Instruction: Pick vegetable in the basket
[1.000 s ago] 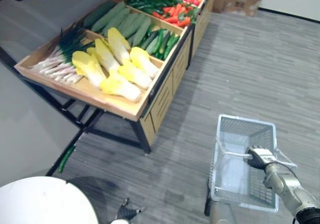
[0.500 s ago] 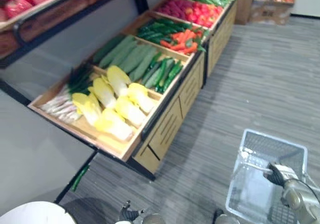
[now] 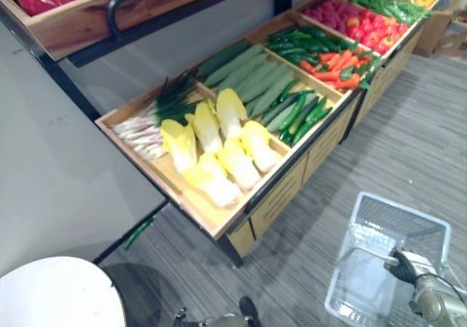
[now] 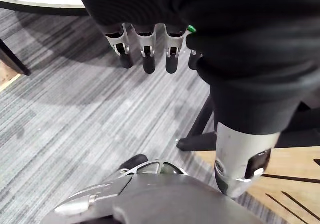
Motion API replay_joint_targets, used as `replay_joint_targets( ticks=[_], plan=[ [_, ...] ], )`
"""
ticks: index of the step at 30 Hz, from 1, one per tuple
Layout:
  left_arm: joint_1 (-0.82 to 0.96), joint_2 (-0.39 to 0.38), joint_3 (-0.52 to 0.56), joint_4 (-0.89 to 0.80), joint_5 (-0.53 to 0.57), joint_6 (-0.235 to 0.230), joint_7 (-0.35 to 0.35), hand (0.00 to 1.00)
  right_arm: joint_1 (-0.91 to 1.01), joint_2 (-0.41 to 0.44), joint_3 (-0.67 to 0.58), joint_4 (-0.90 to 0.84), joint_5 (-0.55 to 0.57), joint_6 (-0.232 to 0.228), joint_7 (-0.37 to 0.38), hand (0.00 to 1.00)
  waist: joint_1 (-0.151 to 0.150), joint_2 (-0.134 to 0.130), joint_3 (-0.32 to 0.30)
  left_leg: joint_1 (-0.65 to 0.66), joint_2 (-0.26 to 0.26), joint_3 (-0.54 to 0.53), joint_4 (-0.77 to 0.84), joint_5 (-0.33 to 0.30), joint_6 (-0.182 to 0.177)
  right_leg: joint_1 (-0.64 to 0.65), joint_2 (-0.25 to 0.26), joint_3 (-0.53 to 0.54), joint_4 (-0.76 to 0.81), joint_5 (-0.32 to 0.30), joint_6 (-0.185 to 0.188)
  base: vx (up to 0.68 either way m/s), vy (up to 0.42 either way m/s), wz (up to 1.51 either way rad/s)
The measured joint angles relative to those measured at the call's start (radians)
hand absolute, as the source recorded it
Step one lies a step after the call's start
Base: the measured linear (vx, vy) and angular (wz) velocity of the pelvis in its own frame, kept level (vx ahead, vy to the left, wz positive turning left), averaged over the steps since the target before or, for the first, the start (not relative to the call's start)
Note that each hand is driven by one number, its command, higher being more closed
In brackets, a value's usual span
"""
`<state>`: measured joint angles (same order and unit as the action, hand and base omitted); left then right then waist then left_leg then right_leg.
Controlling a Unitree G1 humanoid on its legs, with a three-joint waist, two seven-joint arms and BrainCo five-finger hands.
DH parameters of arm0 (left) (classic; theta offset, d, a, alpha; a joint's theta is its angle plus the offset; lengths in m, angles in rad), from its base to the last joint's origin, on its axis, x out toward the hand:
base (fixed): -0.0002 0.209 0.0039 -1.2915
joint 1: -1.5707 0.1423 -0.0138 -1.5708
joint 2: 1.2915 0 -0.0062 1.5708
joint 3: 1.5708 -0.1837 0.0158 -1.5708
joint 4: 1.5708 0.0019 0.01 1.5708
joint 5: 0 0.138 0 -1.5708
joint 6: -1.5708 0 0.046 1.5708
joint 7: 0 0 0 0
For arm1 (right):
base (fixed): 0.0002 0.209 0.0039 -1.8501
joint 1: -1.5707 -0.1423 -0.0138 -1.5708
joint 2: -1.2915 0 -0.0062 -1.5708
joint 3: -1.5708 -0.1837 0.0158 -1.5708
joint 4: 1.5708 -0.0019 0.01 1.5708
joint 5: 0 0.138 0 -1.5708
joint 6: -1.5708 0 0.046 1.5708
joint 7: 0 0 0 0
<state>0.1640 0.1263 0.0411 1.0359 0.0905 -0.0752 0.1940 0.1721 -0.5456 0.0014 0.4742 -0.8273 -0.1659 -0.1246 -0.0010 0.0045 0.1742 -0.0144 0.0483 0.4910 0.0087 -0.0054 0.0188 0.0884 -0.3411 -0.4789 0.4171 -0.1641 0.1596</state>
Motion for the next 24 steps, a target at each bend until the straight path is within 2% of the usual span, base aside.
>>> replay_joint_targets(
  ticks=[1,2,3,4,5,6,9,11,12,13,14,15,16,17,19,22,23,24],
  plan=[
    [0.0,0.012,0.0,0.001,0.0,0.0,0.001,0.0,-0.009,0.021,0.012,0.0,0.0,0.0,0.0,1.0,0.0,-0.017,0.002,0.016,-0.004,-0.004,-0.019,0.002,-0.003,-0.09,-0.033,0.085,0.181,0.034,0.021,0.02,0.011,0.17],
    [-0.002,0.031,-0.005,0.001,0.0,0.002,0.002,0.0,-0.02,0.049,0.012,0.001,0.002,0.007,-0.005,1.0,-0.002,-0.03,0.004,0.032,0.001,-0.028,-0.024,0.003,-0.004,-0.174,-0.034,0.184,0.327,0.079,0.03,0.07,-0.011,0.28],
    [-0.002,0.04,-0.003,0.0,-0.001,0.002,0.004,0.0,-0.029,0.058,0.008,-0.001,0.002,0.009,-0.009,1.0,-0.004,-0.029,0.005,0.034,0.007,-0.039,-0.017,0.003,-0.004,-0.192,-0.033,0.217,0.359,0.049,0.021,0.09,-0.052,0.52],
    [-0.004,0.049,-0.001,-0.001,-0.001,0.006,0.013,0.0,-0.032,0.061,0.013,0.002,0.002,0.007,-0.003,1.0,-0.007,-0.048,0.008,0.032,0.016,-0.067,-0.005,0.003,-0.004,-0.201,-0.03,0.227,0.347,-0.017,-0.003,0.08,-0.086,0.65],
    [-0.006,0.055,0.008,-0.001,-0.001,0.01,0.024,0.0,-0.032,0.061,0.025,0.005,0.0,0.004,0.001,1.0,-0.006,-0.058,0.008,0.031,0.025,-0.094,-0.001,0.004,-0.006,-0.204,-0.032,0.228,0.295,-0.038,-0.032,0.12,-0.142,0.66],
    [-0.008,0.056,0.013,0.0,-0.001,0.012,0.028,0.0,-0.033,0.061,0.029,0.009,-0.001,0.005,0.002,1.0,-0.004,-0.061,0.007,0.029,0.034,-0.106,0.003,0.005,-0.013,-0.205,-0.032,0.229,0.26,-0.042,-0.04,0.13,-0.164,0.64],
    [-0.024,0.053,0.033,-0.001,-0.003,0.012,0.037,0.0,-0.031,0.06,0.046,0.014,-0.001,0.012,0.004,1.0,0.002,-0.055,0.006,-0.005,0.091,-0.188,0.036,0.001,-0.07,-0.21,-0.015,0.311,0.044,-0.035,-0.03,0.14,-0.305,0.63],
    [-0.035,0.059,0.033,0.0,-0.008,0.011,0.039,0.0,-0.032,0.06,0.046,0.014,0.002,0.005,0.005,1.0,0.004,-0.061,0.002,-0.033,0.125,-0.243,0.035,0.021,-0.124,-0.212,0.008,0.392,-0.103,-0.014,-0.007,0.1,-0.416,0.68],
    [-0.039,0.075,0.034,-0.001,-0.01,0.01,0.039,0.0,-0.035,0.064,0.049,0.013,0.004,0.002,0.004,1.0,0.006,-0.093,-0.014,-0.053,0.128,-0.275,0.026,0.042,-0.163,-0.206,0.004,0.4,-0.192,0.018,0.047,0.08,-0.51,0.63],
    [-0.039,0.08,0.036,-0.001,-0.01,0.01,0.039,0.0,-0.036,0.067,0.05,0.014,0.003,0.002,0.004,1.0,0.007,-0.108,-0.019,-0.056,0.124,-0.281,0.024,0.047,-0.172,-0.203,0.002,0.396,-0.206,0.022,0.054,0.11,-0.623,0.78],
    [-0.055,0.055,0.046,0.02,-0.012,0.012,0.041,0.0,-0.055,0.054,0.052,0.046,0.004,0.008,0.004,1.0,0.003,-0.063,-0.013,-0.046,0.165,-0.314,0.003,0.073,-0.205,-0.197,0.044,0.358,-0.171,0.069,0.053,0.11,-0.453,0.5],
    [-0.037,0.007,0.046,0.019,-0.011,0.007,0.039,0.0,-0.067,0.034,0.058,0.066,0.004,0.024,0.004,1.0,0.014,-0.015,-0.03,-0.046,0.219,-0.312,-0.013,0.111,-0.211,-0.207,0.096,0.335,-0.156,0.052,0.025,0.16,-0.454,0.5],
    [-0.029,-0.021,0.048,0.022,-0.011,0.007,0.038,0.0,-0.079,0.025,0.058,0.081,0.004,0.031,0.005,1.0,0.017,0.018,-0.031,-0.045,0.249,-0.31,-0.023,0.137,-0.219,-0.209,0.124,0.316,-0.132,0.033,0.003,0.12,-0.254,0.21],
    [-0.023,-0.031,0.057,0.023,-0.012,0.007,0.038,0.0,-0.085,0.023,0.058,0.092,0.005,0.032,0.005,1.0,0.017,0.03,-0.031,-0.046,0.263,-0.311,-0.028,0.161,-0.221,-0.207,0.14,0.304,-0.123,0.023,-0.009,0.1,-0.327,0.31],
    [-0.011,-0.04,0.102,0.023,-0.045,0.0,0.037,0.0,-0.079,0.019,0.058,0.1,0.022,0.026,0.005,1.0,0.015,0.034,-0.032,-0.066,0.287,-0.303,-0.048,0.274,-0.179,-0.193,0.171,0.257,-0.121,0.003,-0.042,0.07,-0.344,0.43],
    [-0.012,-0.041,0.119,0.022,-0.049,-0.001,0.036,0.0,-0.046,0.016,0.053,0.1,0.022,0.024,0.004,1.0,0.003,0.024,-0.029,-0.085,0.281,-0.25,-0.036,0.363,-0.113,-0.149,0.172,0.198,-0.137,-0.011,-0.062,0.03,-0.21,0.55],
    [-0.011,-0.041,0.119,0.019,-0.049,-0.001,0.036,0.0,-0.025,0.016,0.047,0.101,0.023,0.024,0.004,1.0,0.003,0.02,-0.029,-0.084,0.269,-0.227,-0.029,0.377,-0.099,-0.131,0.163,0.184,-0.144,-0.014,-0.064,0.0,-0.122,0.44],
    [-0.01,-0.041,0.119,0.019,-0.049,-0.001,0.036,0.0,-0.017,0.016,0.045,0.101,0.023,0.025,0.004,1.0,0.005,0.018,-0.028,-0.085,0.26,-0.221,-0.015,0.37,-0.105,-0.124,0.155,0.18,-0.147,-0.015,-0.064,0.02,-0.074,0.21]
  ],
)
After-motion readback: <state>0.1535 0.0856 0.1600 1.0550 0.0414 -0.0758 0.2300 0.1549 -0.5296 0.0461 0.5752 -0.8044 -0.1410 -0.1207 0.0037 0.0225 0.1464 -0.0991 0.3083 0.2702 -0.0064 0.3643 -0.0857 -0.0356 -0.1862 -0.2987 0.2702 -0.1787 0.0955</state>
